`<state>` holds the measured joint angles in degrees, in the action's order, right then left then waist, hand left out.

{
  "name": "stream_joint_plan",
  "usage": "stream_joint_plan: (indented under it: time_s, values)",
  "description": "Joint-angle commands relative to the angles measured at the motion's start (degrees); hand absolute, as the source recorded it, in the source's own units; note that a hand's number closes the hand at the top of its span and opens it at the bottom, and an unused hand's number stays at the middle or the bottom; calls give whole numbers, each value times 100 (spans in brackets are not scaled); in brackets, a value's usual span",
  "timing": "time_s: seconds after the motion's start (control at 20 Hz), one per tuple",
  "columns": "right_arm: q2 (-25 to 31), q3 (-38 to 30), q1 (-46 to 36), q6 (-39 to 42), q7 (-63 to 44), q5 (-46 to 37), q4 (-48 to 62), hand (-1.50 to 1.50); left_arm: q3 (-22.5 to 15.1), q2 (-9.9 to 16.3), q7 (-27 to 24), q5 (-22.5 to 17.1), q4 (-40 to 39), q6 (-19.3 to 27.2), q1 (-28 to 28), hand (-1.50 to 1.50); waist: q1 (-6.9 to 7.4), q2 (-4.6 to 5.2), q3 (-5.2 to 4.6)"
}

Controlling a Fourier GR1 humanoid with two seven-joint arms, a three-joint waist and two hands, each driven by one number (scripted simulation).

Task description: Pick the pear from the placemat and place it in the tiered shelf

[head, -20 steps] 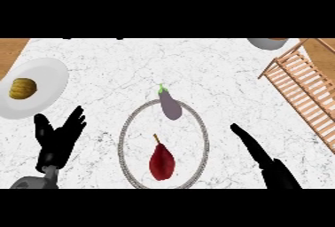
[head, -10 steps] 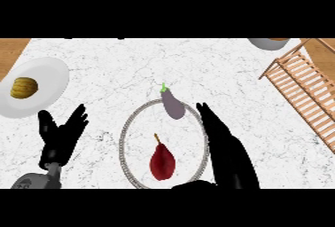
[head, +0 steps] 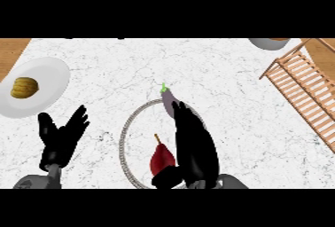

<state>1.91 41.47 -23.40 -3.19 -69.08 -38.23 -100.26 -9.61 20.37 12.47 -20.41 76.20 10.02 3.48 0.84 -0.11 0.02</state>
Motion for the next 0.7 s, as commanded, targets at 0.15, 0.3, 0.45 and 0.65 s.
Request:
stream_joint_plan:
  time_s: [0.15,0.3,0.45,0.65]
  values:
    - [-184,228,-170,-23,-1262,1,709,-150,82,-60,78,-3,-156,-54,169,0,-47,15,-9]
    - [-185,274,-334,-47,-1596,-102,543,-150,213,55,218,-90,-53,-90,34,0,-32,-2,-8]
    - [-185,285,-329,-162,-1424,-243,951,-150,138,-81,-17,56,-236,-97,86,0,-47,13,-10]
    - [-185,388,-379,-164,-1611,-177,916,-150,180,28,86,87,-258,-176,154,0,-51,1,-12]
